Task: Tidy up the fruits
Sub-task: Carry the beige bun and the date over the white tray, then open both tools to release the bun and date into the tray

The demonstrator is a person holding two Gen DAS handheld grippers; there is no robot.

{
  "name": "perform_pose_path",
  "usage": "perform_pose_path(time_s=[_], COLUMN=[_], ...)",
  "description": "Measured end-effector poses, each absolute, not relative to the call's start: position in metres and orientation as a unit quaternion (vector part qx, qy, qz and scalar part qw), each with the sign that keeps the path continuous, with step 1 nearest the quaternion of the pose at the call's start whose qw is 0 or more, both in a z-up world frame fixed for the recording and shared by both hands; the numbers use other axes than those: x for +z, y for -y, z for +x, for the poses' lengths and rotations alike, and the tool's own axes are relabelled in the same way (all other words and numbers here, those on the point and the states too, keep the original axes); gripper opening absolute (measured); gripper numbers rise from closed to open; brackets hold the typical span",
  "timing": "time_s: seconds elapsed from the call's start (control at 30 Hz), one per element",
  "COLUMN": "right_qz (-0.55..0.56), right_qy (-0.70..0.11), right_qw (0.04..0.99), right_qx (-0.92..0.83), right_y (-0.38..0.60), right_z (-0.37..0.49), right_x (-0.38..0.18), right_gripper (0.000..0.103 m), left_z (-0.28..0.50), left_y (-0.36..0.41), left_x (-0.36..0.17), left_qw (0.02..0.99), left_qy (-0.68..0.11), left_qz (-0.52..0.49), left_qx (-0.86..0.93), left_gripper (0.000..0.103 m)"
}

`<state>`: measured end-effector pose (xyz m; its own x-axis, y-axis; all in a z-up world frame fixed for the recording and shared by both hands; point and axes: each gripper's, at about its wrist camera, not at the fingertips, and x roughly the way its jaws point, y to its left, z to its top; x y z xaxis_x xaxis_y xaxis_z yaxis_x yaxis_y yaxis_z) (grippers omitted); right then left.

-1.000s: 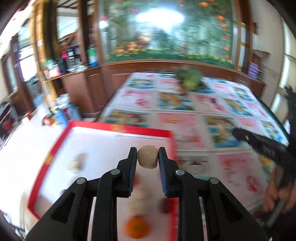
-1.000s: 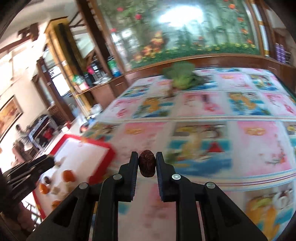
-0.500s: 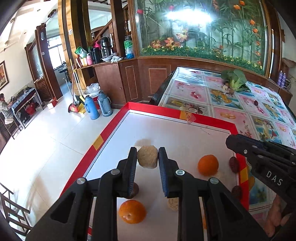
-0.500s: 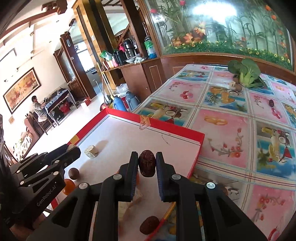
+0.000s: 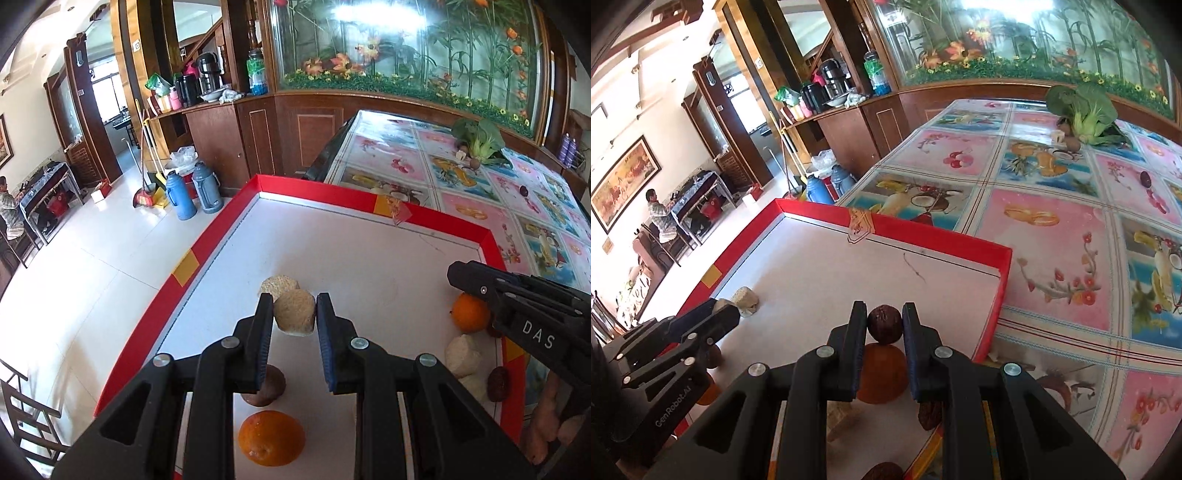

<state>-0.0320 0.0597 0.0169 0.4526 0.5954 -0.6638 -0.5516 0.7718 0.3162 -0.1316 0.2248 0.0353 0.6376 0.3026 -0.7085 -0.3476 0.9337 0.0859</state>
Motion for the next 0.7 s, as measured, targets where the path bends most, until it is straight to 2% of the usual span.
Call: perform_pose_path(time_s=[0.07, 0.13, 0.17, 0.2, 0.27, 0.3, 0.37, 0.47, 0.6, 0.7], right_qz=[0.02, 0.014, 0.013, 0.013, 0.01, 0.009, 0.01, 0.015, 0.028, 0.025], right_qy=[-0.397, -0.394, -0.398, -0.403, -0.401, -0.4, -0.395, -0.376, -0.345, -0.325], right_qw=[0.852, 0.854, 0.852, 0.849, 0.848, 0.848, 0.85, 0.86, 0.875, 0.887], right_qx=[0.339, 0.339, 0.339, 0.342, 0.346, 0.347, 0.348, 0.344, 0.338, 0.327], right_y=[-0.061, -0.063, -0.063, -0.064, -0.064, -0.063, -0.059, -0.051, -0.039, -0.032], right_z=[-0.034, -0.036, -0.036, -0.035, -0.038, -0.039, -0.04, -0.042, -0.05, -0.057], right_x=[0.018, 0.017, 0.016, 0.014, 0.015, 0.015, 0.018, 0.024, 0.036, 0.042], right_gripper=[0.019, 0.025, 0.036, 0.04, 0.041, 0.043, 0.047, 0.051, 0.065, 0.071], left_z=[-0.128, -0.127, -0.125, -0.124, -0.122, -0.121, -0.121, -0.124, -0.128, -0.135], left_y=[-0.225, -0.224, -0.224, -0.224, -0.224, -0.224, -0.223, -0.22, -0.219, -0.215], left_x=[0.031, 0.032, 0.031, 0.031, 0.029, 0.028, 0.028, 0.032, 0.036, 0.043], left_qw=[0.9, 0.9, 0.898, 0.895, 0.892, 0.889, 0.886, 0.888, 0.889, 0.89], left_qy=[-0.396, -0.396, -0.4, -0.404, -0.409, -0.413, -0.415, -0.406, -0.407, -0.4], left_qz=[-0.028, -0.022, -0.017, -0.013, -0.008, -0.007, -0.004, 0.001, -0.021, -0.019], left_qx=[0.18, 0.182, 0.185, 0.187, 0.194, 0.197, 0.207, 0.216, 0.211, 0.216], left_gripper=[0.026, 0.026, 0.026, 0.026, 0.027, 0.031, 0.057, 0.071, 0.076, 0.081])
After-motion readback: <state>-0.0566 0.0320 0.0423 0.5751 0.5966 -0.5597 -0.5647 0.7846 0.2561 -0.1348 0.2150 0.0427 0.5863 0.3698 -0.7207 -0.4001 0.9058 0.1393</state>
